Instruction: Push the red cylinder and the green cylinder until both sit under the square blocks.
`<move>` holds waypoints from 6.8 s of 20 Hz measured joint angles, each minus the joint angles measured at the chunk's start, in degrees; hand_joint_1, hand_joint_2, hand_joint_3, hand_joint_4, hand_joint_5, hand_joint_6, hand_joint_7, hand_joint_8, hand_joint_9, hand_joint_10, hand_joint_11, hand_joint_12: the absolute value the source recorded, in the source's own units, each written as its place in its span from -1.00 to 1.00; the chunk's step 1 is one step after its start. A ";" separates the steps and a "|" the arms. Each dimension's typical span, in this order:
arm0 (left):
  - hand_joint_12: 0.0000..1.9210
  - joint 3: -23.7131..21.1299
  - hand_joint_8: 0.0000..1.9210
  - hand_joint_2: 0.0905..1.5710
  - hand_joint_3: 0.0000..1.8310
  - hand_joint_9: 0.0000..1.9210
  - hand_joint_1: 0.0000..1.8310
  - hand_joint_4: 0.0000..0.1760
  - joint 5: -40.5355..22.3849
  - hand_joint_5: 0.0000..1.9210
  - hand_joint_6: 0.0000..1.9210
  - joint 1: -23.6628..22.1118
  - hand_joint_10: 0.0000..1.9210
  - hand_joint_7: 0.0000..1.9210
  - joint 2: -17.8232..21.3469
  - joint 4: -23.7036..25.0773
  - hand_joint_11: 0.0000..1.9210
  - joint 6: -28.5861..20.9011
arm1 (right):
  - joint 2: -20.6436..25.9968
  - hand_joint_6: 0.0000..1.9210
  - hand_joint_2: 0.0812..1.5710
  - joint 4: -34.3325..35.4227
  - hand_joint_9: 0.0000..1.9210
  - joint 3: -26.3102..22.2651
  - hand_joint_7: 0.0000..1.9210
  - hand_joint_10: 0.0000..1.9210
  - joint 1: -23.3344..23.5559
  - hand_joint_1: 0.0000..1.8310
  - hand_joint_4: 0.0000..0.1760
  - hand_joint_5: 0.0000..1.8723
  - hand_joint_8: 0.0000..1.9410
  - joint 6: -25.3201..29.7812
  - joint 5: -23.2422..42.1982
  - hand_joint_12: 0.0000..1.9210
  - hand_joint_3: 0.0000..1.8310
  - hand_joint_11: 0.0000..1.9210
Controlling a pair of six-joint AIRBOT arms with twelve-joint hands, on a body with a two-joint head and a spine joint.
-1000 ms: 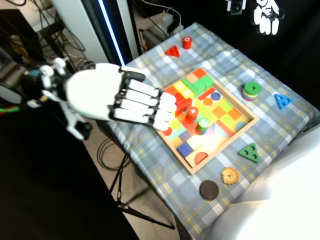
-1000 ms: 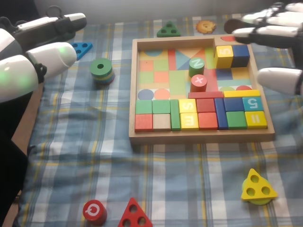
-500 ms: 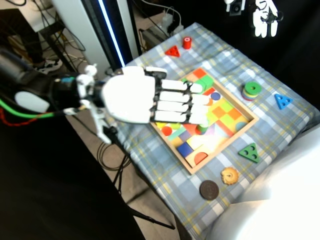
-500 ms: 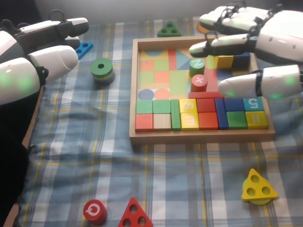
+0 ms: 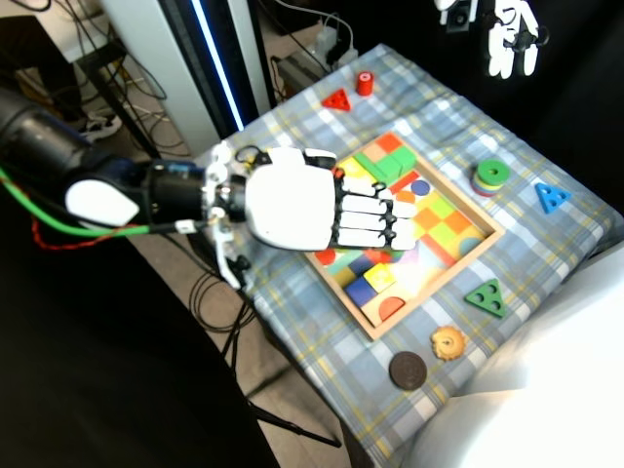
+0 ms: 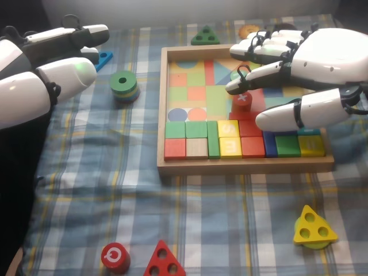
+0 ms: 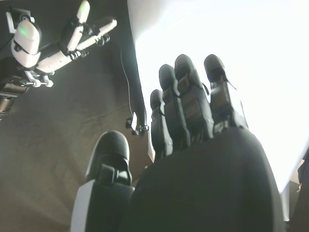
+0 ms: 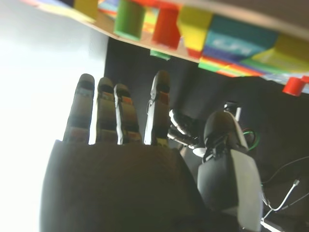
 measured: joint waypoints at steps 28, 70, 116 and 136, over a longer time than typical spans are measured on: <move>-0.59 -0.02 -1.00 0.77 -1.00 -0.49 -1.00 0.16 0.20 -0.55 -1.00 1.31 -1.00 -0.43 0.00 0.02 -1.00 -0.83 | 5.57 -0.99 0.34 -7.65 -1.00 -2.36 -1.00 -1.00 -0.63 -1.00 1.00 -0.50 -1.00 5.27 -4.42 -1.00 -1.00 -1.00; -0.56 -0.20 -0.99 0.81 -1.00 -0.46 -1.00 -0.04 0.04 -0.52 -1.00 2.86 -0.99 -0.41 0.02 -0.66 -1.00 -2.36 | 12.20 -1.00 0.38 0.46 -1.00 -5.60 -1.00 -1.00 -8.81 -1.00 0.97 -0.53 -1.00 3.63 -1.99 -1.00 -1.00 -1.00; -0.49 0.00 -1.00 0.82 -1.00 -0.47 -0.82 0.34 0.37 -0.59 -1.00 3.45 -1.00 -0.43 0.00 -0.90 -1.00 -3.23 | -2.01 -0.99 0.38 -12.46 -1.00 4.44 -1.00 -1.00 5.35 -1.00 1.00 -0.68 -1.00 5.42 -10.23 -1.00 -0.99 -1.00; -0.52 0.11 -1.00 0.81 -1.00 -0.48 -0.75 0.42 0.39 -0.58 -1.00 3.45 -1.00 -0.44 0.00 -0.85 -1.00 -4.28 | 0.35 -0.99 0.35 -20.76 -1.00 1.88 -1.00 -1.00 5.11 -1.00 1.00 -0.70 -1.00 11.80 -10.19 -1.00 -1.00 -1.00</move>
